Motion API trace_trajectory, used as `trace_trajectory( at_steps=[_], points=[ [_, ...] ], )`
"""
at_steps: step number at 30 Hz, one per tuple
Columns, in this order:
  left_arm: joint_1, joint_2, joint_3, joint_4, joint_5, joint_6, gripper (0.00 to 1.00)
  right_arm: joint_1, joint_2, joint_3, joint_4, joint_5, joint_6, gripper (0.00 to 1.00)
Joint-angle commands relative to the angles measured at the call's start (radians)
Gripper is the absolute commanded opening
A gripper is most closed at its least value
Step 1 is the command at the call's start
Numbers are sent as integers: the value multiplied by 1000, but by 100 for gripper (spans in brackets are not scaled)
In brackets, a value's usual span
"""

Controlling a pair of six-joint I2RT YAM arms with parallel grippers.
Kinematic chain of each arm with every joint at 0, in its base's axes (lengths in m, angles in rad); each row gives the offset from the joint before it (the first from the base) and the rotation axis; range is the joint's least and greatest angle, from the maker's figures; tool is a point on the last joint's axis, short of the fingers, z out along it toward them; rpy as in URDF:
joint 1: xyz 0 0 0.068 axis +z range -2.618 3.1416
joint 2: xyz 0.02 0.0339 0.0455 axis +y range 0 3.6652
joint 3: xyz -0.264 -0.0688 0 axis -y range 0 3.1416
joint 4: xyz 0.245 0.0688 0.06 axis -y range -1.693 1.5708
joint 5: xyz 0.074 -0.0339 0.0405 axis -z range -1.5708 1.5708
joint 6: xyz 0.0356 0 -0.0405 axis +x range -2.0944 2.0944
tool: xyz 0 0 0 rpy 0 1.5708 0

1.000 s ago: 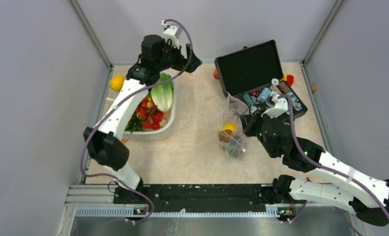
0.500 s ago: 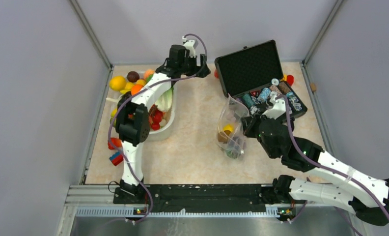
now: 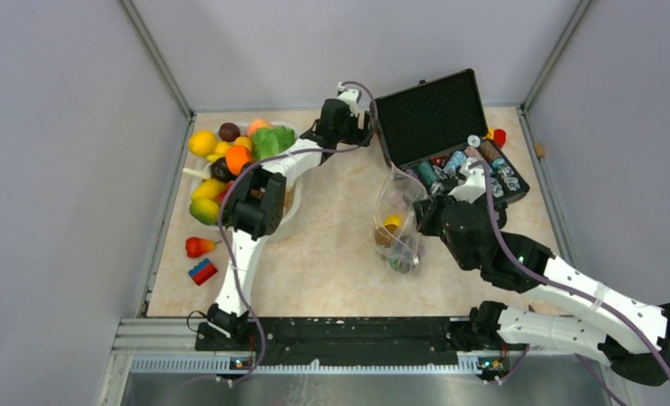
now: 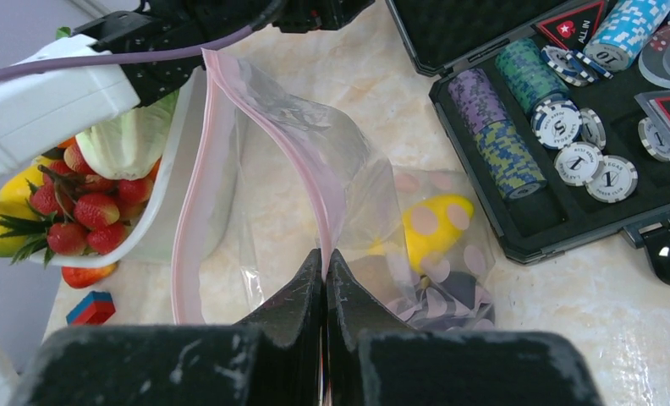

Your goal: Place the food in the zip-top bag and seal the zipper

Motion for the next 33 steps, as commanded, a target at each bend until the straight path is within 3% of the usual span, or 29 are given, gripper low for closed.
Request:
trace_trajectory(
  at_steps=[1,9,18,22,27,33],
  points=[
    [3,84,90,148,-10,32,91,9,16,58,-8,6,-2,0],
    [0,211,252,226,158,32,98,6,80,78,-6,1,-5,0],
    [-5,399,560,212,284,-129,99,-9,118,91,1,-7,-20,0],
    [-28,414,587,202,252,-121,99,-23,116,94,0,-9,-24,0],
    [-22,448,624,182,202,-276,98,-26,115,106,1,-14,-30,0],
    [-29,479,609,218,162,-458,89,-25,115,117,5,-19,-36,0]
  ],
)
